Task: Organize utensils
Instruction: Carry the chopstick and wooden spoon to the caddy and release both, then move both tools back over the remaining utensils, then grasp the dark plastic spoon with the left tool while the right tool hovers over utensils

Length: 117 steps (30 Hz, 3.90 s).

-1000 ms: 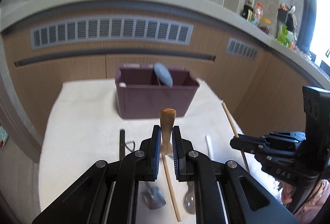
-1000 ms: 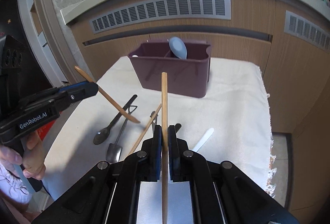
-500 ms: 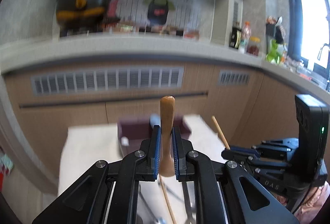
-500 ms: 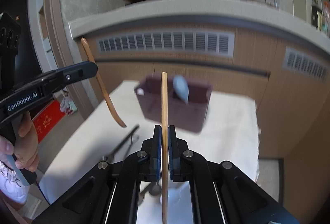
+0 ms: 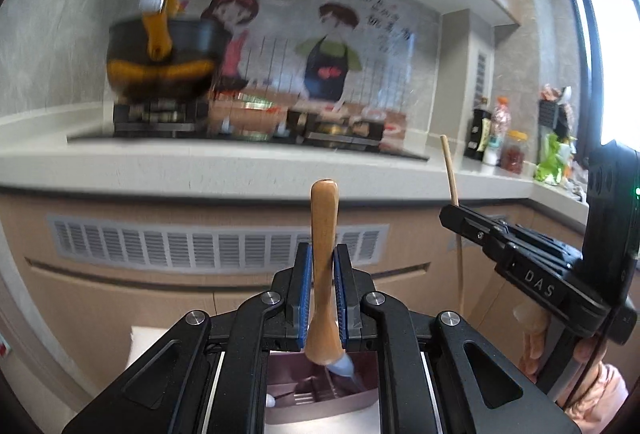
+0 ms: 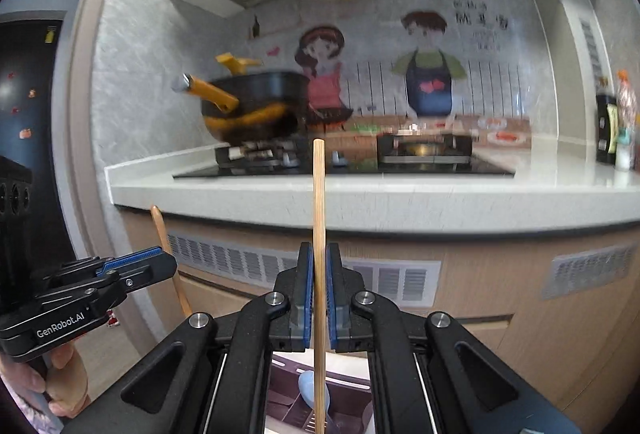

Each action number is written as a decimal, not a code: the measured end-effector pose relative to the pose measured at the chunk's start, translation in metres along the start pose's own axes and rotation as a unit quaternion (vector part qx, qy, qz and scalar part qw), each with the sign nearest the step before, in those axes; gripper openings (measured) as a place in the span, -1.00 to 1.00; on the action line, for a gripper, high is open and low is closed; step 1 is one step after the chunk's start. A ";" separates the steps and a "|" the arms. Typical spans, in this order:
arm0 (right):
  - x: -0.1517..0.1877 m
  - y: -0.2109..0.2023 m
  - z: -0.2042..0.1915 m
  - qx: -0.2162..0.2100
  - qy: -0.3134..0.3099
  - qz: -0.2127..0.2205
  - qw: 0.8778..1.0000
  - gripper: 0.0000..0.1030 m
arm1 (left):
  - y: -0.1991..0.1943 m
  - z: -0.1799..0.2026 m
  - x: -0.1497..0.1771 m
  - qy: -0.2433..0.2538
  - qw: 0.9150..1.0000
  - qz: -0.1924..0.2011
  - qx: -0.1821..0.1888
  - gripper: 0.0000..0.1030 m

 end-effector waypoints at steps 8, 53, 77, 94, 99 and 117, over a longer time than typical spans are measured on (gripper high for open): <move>0.085 0.051 0.017 0.004 0.006 -0.061 0.998 -0.88 | 0.054 -0.024 0.087 -0.023 0.997 -0.077 -0.002 -0.78; 0.298 -0.133 0.011 0.085 -0.022 -0.317 0.944 0.99 | -0.126 -0.050 0.277 -0.026 0.955 -0.273 -0.114 0.53; 0.318 -0.139 -0.006 0.054 -0.042 -0.364 0.929 -0.86 | -0.095 -0.030 0.301 -0.038 0.940 -0.335 -0.046 0.06; 0.300 -0.150 0.000 0.034 -0.007 -0.332 0.943 -0.66 | -0.051 -0.020 0.324 0.041 0.914 -0.402 -0.036 -0.69; 0.305 -0.137 -0.028 -0.011 0.049 -0.356 0.933 -0.62 | -0.077 -0.011 0.328 0.043 0.911 -0.409 -0.025 -0.69; 0.327 -0.112 -0.050 0.000 -0.020 -0.392 0.920 -0.73 | -0.104 -0.012 0.327 0.023 0.910 -0.412 -0.028 -0.52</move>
Point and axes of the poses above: each gripper's, at about its wrist camera, not at the fingertips, and y roughly the way its jaws point, z to its right, x to its underside, the point moved 10 cm from there along y, roughly the way its jaws point, and after that the axes turned 13 degrees about z, right-handed, at the moved point
